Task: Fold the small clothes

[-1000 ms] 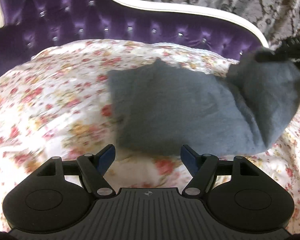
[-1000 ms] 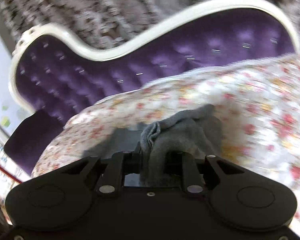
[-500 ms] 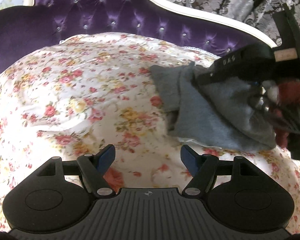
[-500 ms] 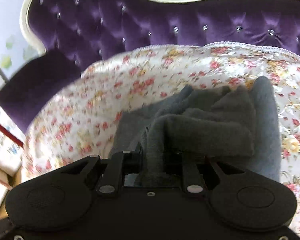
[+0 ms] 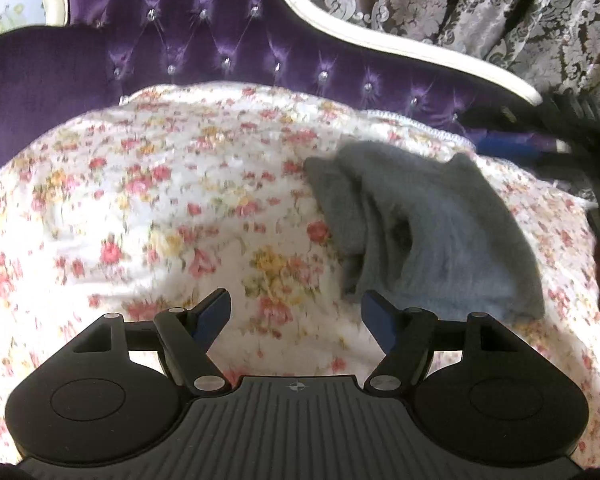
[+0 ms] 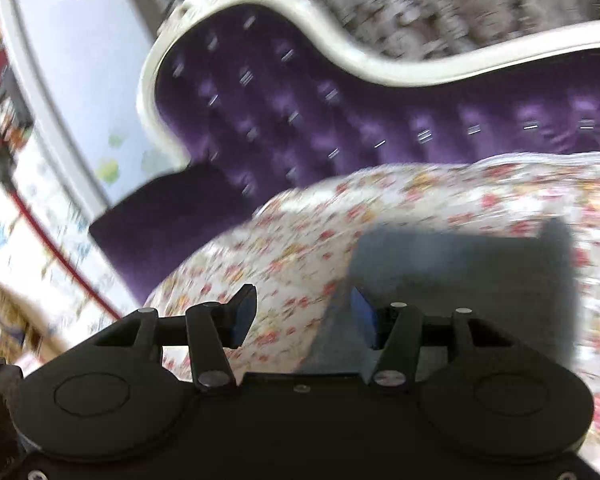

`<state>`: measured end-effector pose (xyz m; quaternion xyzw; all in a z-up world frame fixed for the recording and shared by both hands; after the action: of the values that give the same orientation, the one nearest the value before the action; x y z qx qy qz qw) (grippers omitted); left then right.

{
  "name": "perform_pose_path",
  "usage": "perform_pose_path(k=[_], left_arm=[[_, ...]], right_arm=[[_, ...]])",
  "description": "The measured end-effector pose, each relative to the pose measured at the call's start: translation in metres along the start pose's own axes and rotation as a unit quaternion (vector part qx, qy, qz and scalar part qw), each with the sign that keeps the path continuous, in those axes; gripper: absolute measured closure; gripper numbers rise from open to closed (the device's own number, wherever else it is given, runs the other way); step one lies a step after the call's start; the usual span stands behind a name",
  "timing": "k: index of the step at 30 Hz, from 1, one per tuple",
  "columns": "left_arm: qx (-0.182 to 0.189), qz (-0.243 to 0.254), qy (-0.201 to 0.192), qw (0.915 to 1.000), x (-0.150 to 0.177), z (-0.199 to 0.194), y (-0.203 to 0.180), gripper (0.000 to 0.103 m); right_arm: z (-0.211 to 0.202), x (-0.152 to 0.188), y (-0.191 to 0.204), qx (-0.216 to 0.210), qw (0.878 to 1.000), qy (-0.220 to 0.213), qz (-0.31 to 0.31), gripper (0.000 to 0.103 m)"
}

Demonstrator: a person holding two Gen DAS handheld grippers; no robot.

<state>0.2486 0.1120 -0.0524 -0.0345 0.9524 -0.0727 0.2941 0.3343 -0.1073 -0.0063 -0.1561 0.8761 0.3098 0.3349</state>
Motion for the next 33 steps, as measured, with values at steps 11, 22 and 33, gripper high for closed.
perform_pose_path(k=[11,22,33], left_arm=[[0.032,0.01,-0.012,0.9994,-0.058,0.0,-0.014,0.032],[0.035,0.012,0.008,0.9993,-0.07,0.01,-0.014,0.032],[0.018,0.002,-0.017,0.9997,-0.089,0.002,0.0,0.032]], right_arm=[[-0.009,0.077,0.037,0.139,0.967,0.011,-0.212,0.041],[0.05,0.117,0.077,0.233,0.89,0.031,-0.391,0.046],[0.025,0.08,0.088,0.13,0.96,-0.03,-0.245,0.095]])
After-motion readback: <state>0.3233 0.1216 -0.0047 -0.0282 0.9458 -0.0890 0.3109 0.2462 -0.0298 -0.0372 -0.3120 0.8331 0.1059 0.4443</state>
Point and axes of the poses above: each gripper's, at about its wrist camera, not at the fingertips, and z roughly the way its jaws point, y to its left, x to its underside, the point moved 6 cm from there along z, roughly the way its jaws point, and after that the axes turned 13 degrees about y, right-handed, at the moved point
